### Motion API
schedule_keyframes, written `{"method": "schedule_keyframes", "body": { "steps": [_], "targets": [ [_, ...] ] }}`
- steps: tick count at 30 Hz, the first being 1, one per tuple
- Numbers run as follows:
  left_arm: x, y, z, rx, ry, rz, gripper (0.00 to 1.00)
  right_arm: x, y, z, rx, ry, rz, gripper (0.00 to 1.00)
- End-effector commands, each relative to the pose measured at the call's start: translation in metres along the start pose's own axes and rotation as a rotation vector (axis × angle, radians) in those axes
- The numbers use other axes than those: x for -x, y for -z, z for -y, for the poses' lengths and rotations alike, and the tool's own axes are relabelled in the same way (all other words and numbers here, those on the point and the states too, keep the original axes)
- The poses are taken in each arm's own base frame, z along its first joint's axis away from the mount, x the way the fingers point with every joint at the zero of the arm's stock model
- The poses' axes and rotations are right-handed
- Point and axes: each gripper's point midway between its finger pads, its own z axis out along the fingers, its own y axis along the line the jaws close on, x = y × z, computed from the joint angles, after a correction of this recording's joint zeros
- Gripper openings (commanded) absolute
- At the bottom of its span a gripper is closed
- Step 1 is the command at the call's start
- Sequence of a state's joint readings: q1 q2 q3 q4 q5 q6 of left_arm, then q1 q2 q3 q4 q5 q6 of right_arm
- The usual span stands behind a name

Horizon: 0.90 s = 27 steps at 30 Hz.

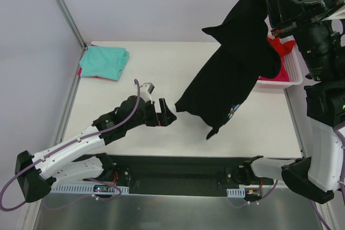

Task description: Fold and stack the t-shirts

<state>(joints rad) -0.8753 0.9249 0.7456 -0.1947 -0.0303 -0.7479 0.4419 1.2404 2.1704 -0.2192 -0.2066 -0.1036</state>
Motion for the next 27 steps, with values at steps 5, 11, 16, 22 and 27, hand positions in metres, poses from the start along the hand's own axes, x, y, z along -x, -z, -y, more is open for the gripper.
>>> {"method": "schedule_keyframes", "body": {
  "steps": [5,11,16,22,27],
  "targets": [
    [0.015,0.008,0.036,-0.157,-0.018,0.056,0.99,0.08,-0.008,-0.013,0.062,0.081,0.319,0.01],
    [0.009,0.008,0.042,-0.186,-0.025,0.05,0.99,0.043,-0.028,0.031,-0.127,0.175,0.168,0.0],
    [0.006,0.011,0.041,-0.195,-0.022,0.053,0.99,-0.018,-0.039,0.074,-0.272,0.239,0.023,0.0],
    [0.004,0.014,0.034,-0.184,-0.027,0.069,0.99,-0.015,-0.041,0.035,-0.095,0.063,0.072,0.0],
    [0.003,0.01,0.035,-0.178,-0.031,0.057,0.99,-0.006,-0.046,0.007,0.043,-0.036,0.066,0.0]
  ]
}}
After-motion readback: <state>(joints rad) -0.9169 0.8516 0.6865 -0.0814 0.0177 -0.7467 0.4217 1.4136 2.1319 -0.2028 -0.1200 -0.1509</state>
